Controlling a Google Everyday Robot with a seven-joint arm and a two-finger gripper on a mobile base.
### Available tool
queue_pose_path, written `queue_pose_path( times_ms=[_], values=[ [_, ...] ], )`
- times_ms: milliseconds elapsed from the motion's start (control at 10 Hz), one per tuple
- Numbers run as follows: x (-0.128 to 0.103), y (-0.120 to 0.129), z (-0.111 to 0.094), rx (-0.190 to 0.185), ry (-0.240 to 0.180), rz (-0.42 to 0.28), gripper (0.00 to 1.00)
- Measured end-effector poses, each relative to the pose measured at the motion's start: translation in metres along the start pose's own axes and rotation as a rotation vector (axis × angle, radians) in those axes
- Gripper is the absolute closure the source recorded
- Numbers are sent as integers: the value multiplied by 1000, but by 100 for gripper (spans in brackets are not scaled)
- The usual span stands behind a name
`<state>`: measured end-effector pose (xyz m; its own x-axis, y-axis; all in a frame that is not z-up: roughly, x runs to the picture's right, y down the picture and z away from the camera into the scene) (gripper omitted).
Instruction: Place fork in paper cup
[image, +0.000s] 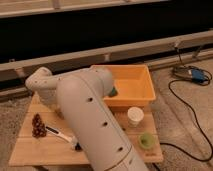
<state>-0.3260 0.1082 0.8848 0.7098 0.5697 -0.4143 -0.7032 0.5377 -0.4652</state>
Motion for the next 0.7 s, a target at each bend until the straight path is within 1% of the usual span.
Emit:
queue_pose_path(
  times_ms=[400,500,700],
  values=[
    [-2,-6,-15,14,-31,3,100],
    [-2,-7,-22,19,-39,3,100],
    [1,-12,-44,32,-48,17,100]
  ],
)
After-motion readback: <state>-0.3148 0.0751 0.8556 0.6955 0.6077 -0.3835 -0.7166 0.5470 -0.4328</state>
